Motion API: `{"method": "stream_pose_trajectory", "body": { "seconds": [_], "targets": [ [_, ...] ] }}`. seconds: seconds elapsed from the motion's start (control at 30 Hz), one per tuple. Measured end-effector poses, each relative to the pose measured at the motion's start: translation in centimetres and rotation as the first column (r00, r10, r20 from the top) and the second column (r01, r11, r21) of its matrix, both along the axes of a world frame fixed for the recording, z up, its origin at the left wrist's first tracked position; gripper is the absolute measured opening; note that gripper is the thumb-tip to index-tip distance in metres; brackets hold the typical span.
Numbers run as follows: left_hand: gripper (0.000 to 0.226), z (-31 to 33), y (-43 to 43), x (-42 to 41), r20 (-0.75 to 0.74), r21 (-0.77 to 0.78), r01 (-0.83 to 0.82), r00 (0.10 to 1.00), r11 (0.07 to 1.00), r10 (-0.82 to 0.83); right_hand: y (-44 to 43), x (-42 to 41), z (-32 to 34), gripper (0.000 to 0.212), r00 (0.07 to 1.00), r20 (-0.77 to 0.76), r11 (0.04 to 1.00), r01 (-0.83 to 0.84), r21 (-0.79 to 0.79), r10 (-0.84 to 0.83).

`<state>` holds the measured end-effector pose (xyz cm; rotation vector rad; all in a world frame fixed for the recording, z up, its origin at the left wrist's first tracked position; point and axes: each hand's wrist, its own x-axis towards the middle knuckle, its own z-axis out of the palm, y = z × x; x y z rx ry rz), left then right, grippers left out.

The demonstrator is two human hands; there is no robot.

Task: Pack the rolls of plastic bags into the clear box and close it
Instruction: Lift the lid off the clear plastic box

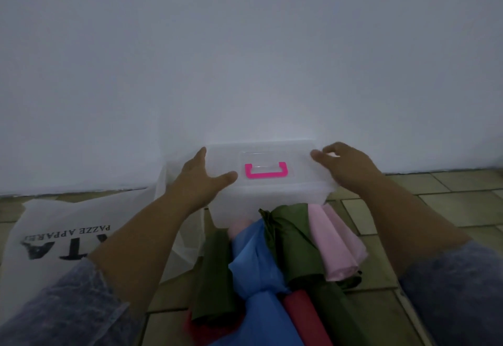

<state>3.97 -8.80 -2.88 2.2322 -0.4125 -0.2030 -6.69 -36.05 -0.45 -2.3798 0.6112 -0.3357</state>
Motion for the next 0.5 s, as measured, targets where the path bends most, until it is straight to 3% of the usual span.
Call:
{"method": "stream_pose_trajectory", "body": {
  "seconds": [0.07, 0.17, 0.3, 0.5],
  "targets": [
    [0.118, -0.4, 0.3, -0.1, 0.061, 0.066, 0.051, 0.997, 0.996, -0.055, 1.1, -0.4, 1.1, 0.047, 0.984, -0.002, 0.977, -0.175, -0.125, 0.177],
    [0.134, -1.0, 0.7, -0.3, 0.13, 0.109, 0.078, 0.987, 0.991, -0.092, 2.8, -0.9, 0.8, 0.04, 0.918, -0.235, 0.849, -0.388, -0.36, 0.32],
    [0.144, -1.4, 1.0, -0.8, 0.171, 0.102, 0.081, 0.98, 0.992, -0.097, 3.1, -1.2, 1.5, 0.024, 0.924, -0.166, 0.851, -0.381, -0.36, 0.344],
    [0.141, -1.3, 0.3, -1.5, 0.15, -0.012, 0.066, 0.987, 0.998, -0.063, 3.0, -3.1, 4.4, 0.021, 0.945, -0.02, 0.852, -0.305, -0.425, 0.328]
  ]
}}
